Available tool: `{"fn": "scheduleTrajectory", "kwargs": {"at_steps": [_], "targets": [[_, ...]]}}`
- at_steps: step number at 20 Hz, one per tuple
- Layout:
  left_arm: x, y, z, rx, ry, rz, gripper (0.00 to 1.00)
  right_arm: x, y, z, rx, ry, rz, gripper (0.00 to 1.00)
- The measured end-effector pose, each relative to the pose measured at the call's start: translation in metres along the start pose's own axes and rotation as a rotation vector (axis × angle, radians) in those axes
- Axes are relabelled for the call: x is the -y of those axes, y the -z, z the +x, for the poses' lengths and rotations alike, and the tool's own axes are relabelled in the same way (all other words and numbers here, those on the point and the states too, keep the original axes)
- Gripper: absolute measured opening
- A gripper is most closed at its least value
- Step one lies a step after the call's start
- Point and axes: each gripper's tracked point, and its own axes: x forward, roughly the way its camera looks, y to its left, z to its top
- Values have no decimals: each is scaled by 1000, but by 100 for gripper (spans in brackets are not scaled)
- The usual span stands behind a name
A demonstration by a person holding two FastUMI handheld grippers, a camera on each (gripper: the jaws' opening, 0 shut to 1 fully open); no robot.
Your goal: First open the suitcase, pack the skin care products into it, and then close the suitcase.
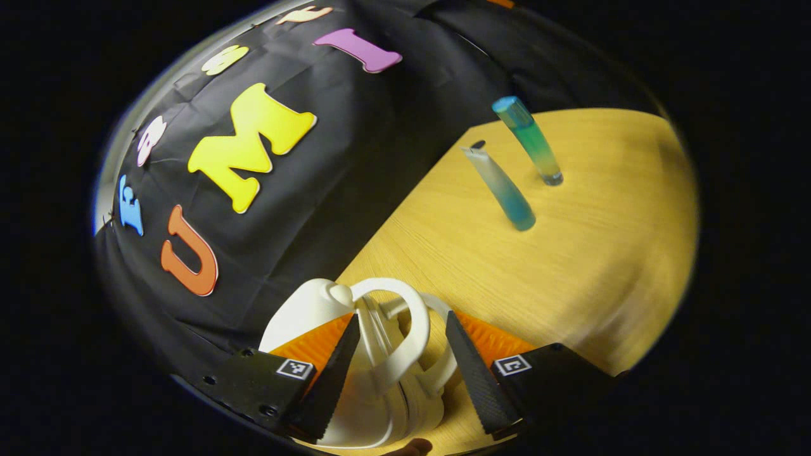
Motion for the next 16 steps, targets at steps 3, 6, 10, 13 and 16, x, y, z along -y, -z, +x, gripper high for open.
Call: {"fn": "scheduleTrajectory", "kwargs": {"at_steps": [3, 6, 10, 13, 16], "targets": [[-1, 7, 7, -49, -8, 39, 77, 5, 10, 6, -22, -12, 7, 79], [-7, 11, 12, -109, -21, 113, 53, 7, 16, 17, -38, -34, 11, 80], [-1, 13, 11, -177, 33, 168, 36, 8, 22, 25, -49, -83, 14, 80], [-2, 7, 9, -200, 62, 216, 28, 2, 24, 28, -48, -133, 0, 80], [-6, -3, 6, -181, 61, 242, 14, 3, 19, 28, -25, -130, -36, 80]]}}
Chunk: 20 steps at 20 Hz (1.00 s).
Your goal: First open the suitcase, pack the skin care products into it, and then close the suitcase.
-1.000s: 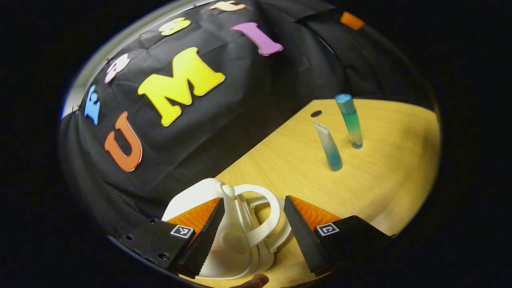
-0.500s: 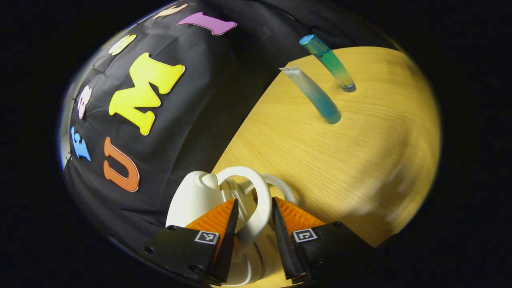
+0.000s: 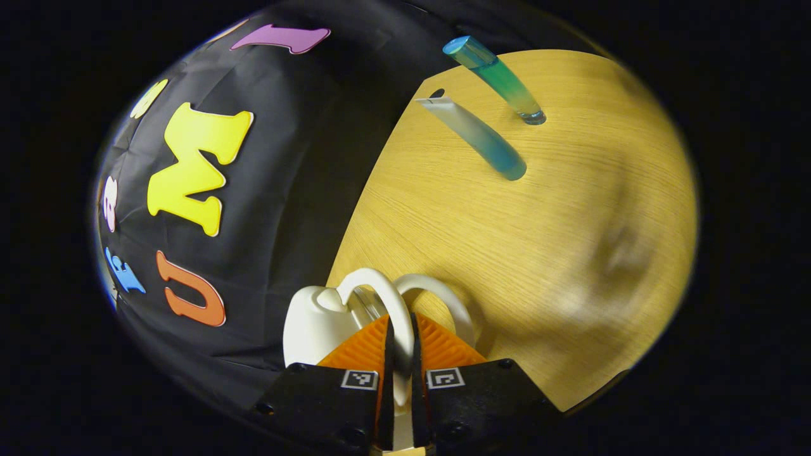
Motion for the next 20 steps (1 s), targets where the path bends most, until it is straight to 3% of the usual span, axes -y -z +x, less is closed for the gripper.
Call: {"fn": "scheduleTrajectory", "kwargs": {"at_steps": [5, 12, 20], "targets": [[-23, -3, -16, 46, 71, -134, 5, -8, -26, -16, 9, 73, 71, 80], [-146, 12, -50, 164, -16, -332, 3, -66, -46, -29, -26, 100, 139, 80], [-269, 125, -66, 178, -172, -464, 3, -139, -54, -36, -44, 97, 93, 79]]}}
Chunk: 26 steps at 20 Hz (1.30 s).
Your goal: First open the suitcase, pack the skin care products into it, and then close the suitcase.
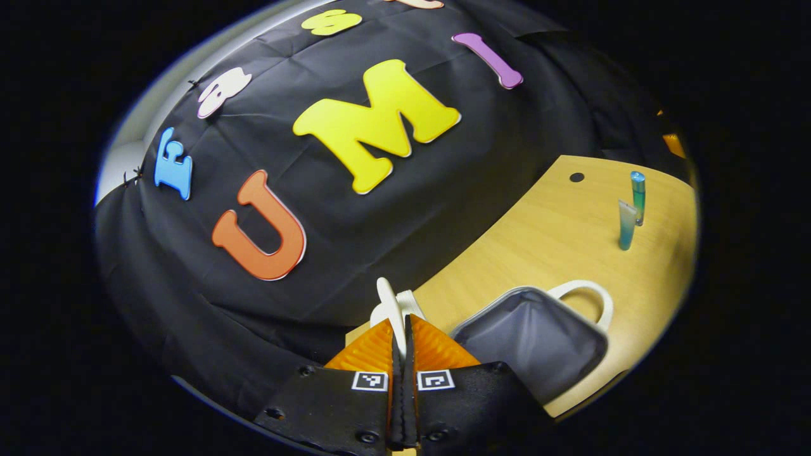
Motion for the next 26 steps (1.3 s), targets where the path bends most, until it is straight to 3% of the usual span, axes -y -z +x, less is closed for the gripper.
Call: {"fn": "scheduleTrajectory", "kwargs": {"at_steps": [5, 9, 14, 20, 26], "targets": [[-70, 79, 12, -55, -118, 44, 3, -29, -1, -6, -10, 17, -30, 80], [-101, 151, 26, -135, -132, 8, 3, -43, 5, -10, -34, 43, -42, 80], [-109, 239, 58, -222, -81, -169, 3, -57, 21, -20, -92, 62, -54, 79], [-71, 331, 78, -350, 32, -458, 3, -62, 34, -31, -134, 86, -75, 80], [-46, 361, 86, -350, 97, -700, 7, -63, 52, -38, -188, 104, -74, 81]]}}
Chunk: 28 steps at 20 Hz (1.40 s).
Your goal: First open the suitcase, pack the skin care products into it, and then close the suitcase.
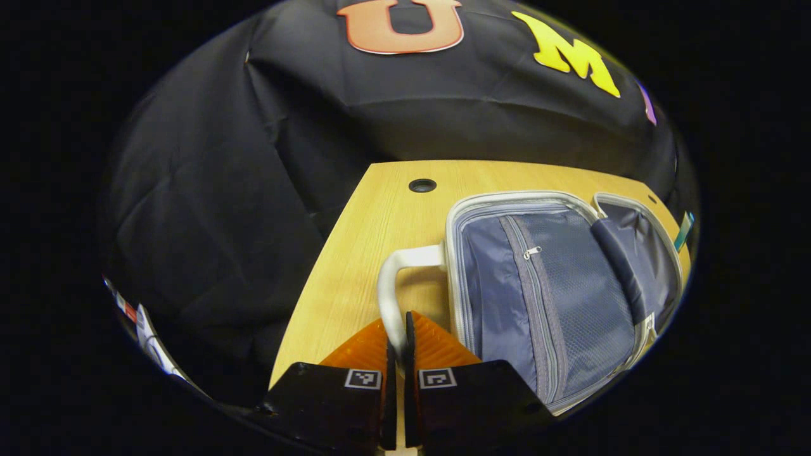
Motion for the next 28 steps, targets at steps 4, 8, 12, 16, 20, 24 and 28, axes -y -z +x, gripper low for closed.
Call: {"fn": "scheduleTrajectory", "kwargs": {"at_steps": [4, 8, 12, 16, 20, 24, 28], "targets": [[-19, 5, -6, 16, -18, -117, 48, -3, 8, -1, -8, -9, -11, 81], [-9, -16, -32, 79, -20, -163, 74, -5, 12, 7, -9, -34, -31, 79], [39, -47, -67, 144, 16, -131, 100, 1, 11, 14, 8, -67, -39, 81], [131, -78, -96, 204, 101, -69, 100, 20, 14, 23, 24, -91, -46, 82], [245, -91, -114, 230, 234, -13, 100, 58, 16, 35, 30, -102, -39, 82], [355, -84, -125, 202, 361, 29, 100, 102, 25, 51, 14, -99, -25, 82], [446, -66, -123, 157, 443, 87, 100, 145, 39, 66, -13, -80, -1, 82]]}}
